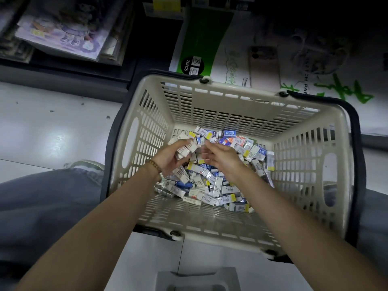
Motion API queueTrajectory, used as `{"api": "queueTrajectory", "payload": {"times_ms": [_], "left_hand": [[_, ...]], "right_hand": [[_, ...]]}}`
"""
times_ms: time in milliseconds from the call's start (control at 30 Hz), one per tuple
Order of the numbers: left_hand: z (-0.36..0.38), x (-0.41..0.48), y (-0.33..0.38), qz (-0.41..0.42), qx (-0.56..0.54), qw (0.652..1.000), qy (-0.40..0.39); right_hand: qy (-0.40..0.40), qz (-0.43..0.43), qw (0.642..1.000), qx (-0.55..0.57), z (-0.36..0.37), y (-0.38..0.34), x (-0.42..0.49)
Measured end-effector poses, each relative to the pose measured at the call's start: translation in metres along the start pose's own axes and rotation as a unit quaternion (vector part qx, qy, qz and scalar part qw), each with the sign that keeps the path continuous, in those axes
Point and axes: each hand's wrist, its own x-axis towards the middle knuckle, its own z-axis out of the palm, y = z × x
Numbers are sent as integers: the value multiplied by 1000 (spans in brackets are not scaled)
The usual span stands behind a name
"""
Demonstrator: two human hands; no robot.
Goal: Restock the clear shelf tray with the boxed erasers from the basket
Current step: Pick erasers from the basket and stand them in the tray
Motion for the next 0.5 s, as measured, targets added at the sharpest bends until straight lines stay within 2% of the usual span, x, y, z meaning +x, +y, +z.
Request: {"api": "queueTrajectory", "payload": {"times_ms": [67, 167, 267, 333, 433, 467, 500], "left_hand": [[-8, 3, 3, -15, 17, 1000, 9], [-14, 7, 8, -31, 19, 999, 17], [-15, 13, 5, -45, 46, 998, 5], [-14, 15, 2, -54, 49, 997, -5], [-15, 17, -1, -61, 40, 997, -19], [-15, 17, -2, -62, 36, 997, -23], [-14, 18, -2, -63, 34, 997, -27]], "right_hand": [[18, -39, 993, -112, -11, 2, 13], [-15, -117, 943, -313, -23, 0, 36], [-100, -156, 863, -470, -28, -4, 59], [-106, -187, 799, -562, -33, -5, 69], [-51, -250, 743, -619, -40, -7, 71], [-40, -266, 741, -615, -42, -7, 68], [-31, -276, 755, -594, -42, -8, 66]]}}
